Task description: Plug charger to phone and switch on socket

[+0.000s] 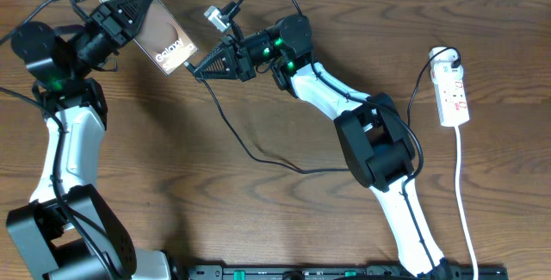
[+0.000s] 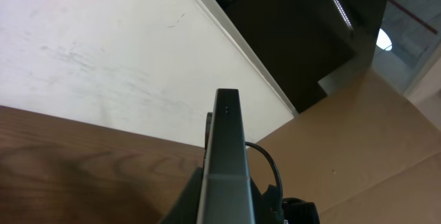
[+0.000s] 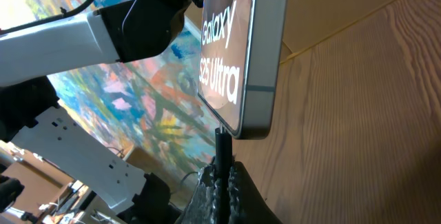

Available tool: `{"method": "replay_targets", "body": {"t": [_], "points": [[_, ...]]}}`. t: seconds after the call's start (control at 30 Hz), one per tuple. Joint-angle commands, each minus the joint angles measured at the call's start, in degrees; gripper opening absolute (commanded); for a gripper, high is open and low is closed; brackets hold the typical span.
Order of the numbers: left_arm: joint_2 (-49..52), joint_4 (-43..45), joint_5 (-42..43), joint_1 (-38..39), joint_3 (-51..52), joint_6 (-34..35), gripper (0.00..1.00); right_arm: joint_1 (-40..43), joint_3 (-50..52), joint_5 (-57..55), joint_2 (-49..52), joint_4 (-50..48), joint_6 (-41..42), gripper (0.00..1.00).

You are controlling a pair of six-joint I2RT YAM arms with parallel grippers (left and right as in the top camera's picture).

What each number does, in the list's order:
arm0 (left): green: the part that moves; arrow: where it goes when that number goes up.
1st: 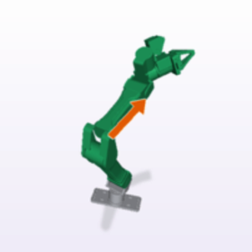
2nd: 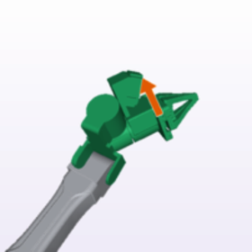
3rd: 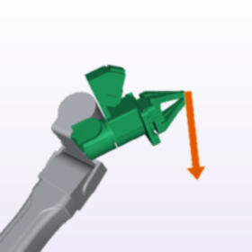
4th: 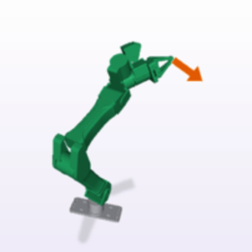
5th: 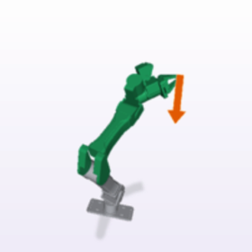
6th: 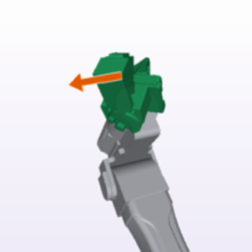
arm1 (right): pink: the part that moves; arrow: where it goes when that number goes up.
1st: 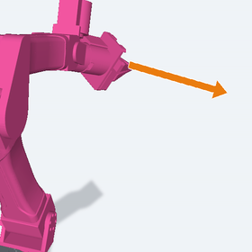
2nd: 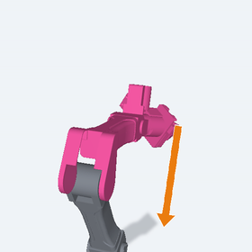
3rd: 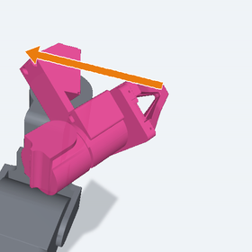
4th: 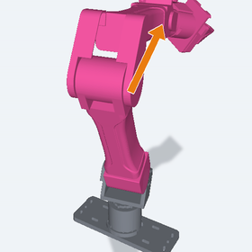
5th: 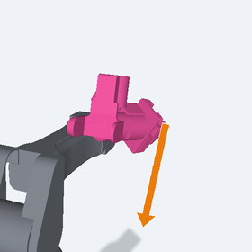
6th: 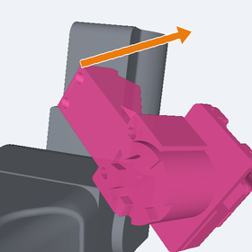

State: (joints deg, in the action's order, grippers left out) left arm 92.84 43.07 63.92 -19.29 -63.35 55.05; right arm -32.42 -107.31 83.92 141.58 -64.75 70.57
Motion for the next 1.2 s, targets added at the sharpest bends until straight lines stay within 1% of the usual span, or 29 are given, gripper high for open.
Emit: {"method": "replay_targets", "body": {"t": [0.0, 0.43, 0.67, 1.0, 1.17], "points": [[-1.09, 0.46, 0.83, 0.15, -0.63, -0.37, 0.08, 0.24, -0.92, -2.99, -1.81, -0.17, 0.74, 0.01], [-1.09, 0.33, 1.62, 1.92, -0.63, -0.63, 0.07, 0.59, -0.92, -3.06, -1.81, -0.22, 0.76, 0.01], [-1.09, -3.91, 1.42, 1.92, -0.63, -4.46, 0.08, 1.03, -0.92, -3.02, -1.81, -0.44, 0.79, 0.01], [-1.09, -4.04, 0.52, 1.92, -0.63, -4.39, 0.07, 1.05, -0.92, -3.04, -1.81, -0.42, 0.76, 0.01], [-1.09, -4.04, -1.40, 1.92, -0.63, -3.06, 0.07, 1.05, -0.92, -3.02, -1.81, -0.42, 0.76, 0.01]]}}
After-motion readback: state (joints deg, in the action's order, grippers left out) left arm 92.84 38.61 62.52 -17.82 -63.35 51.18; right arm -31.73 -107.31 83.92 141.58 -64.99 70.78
